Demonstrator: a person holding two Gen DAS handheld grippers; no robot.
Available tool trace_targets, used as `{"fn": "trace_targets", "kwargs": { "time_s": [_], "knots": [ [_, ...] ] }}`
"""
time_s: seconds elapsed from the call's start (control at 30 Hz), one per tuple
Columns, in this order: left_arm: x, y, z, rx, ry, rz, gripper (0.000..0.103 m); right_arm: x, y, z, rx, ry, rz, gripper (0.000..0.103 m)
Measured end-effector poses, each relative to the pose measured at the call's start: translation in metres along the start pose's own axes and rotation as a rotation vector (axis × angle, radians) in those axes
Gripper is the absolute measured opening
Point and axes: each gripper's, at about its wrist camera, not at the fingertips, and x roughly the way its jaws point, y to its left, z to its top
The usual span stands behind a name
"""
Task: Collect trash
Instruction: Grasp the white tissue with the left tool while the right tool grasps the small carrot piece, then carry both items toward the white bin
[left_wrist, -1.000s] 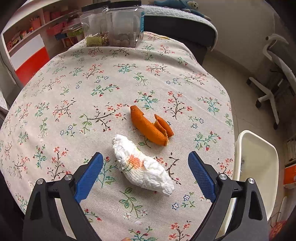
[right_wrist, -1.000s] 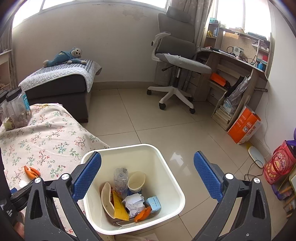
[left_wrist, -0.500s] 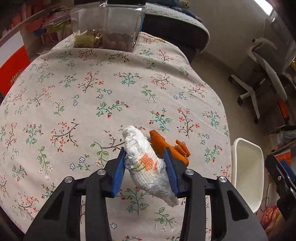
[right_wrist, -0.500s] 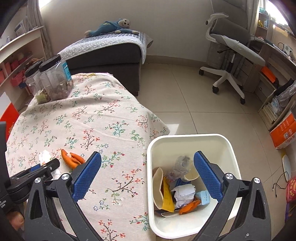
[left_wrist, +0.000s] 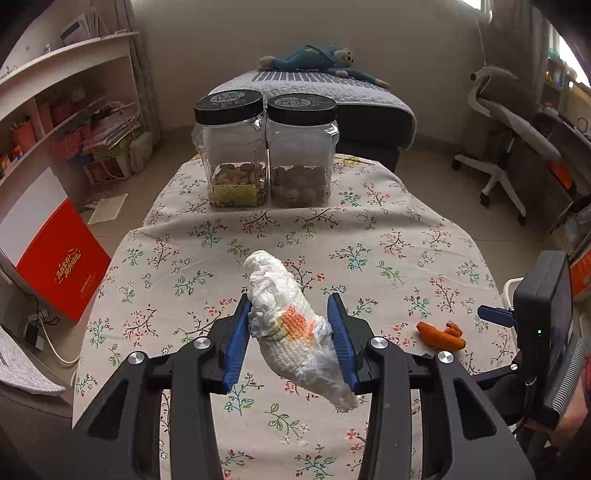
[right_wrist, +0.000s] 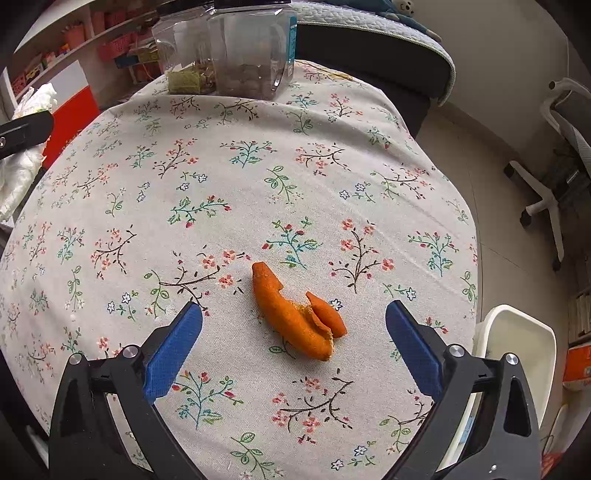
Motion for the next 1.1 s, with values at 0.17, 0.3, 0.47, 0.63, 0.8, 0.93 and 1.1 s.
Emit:
{"fn": "trace_targets", "kwargs": {
  "time_s": [0.17, 0.3, 0.47, 0.63, 0.8, 0.93, 1.1],
  "knots": [
    [0.003, 0.006, -0.004, 0.035, -0.011, -0.009, 0.042, 0.018, -0.002, 0.005, 0.066, 0.062, 0.068, 0.061],
    [-0.001, 0.016, 0.003, 0.022, -0.034, 0.002, 0.042, 0.013, -0.001, 0.013, 0.127, 0.062, 0.128, 0.012],
    [-0.008, 0.033, 0.012, -0.033, -0.068, 0.008, 0.042, -0.024, 0.006, 0.037, 0.173, -0.068, 0.186, 0.01],
    [-0.02, 0.043, 0.024, -0.091, -0.115, 0.004, 0.042, -0.074, 0.013, 0.06, 0.163, -0.24, 0.229, 0.009],
    [-0.037, 0.043, 0.034, -0.128, -0.2, 0.037, 0.042, -0.112, 0.018, 0.065, 0.153, -0.385, 0.23, 0.009],
    [-0.048, 0.034, 0.038, -0.11, -0.292, 0.103, 0.042, -0.127, 0.02, 0.066, 0.143, -0.484, 0.177, 0.009],
    [-0.053, 0.016, 0.038, -0.076, -0.371, 0.175, 0.042, -0.136, 0.013, 0.059, 0.146, -0.547, 0.11, 0.009]
  ]
}}
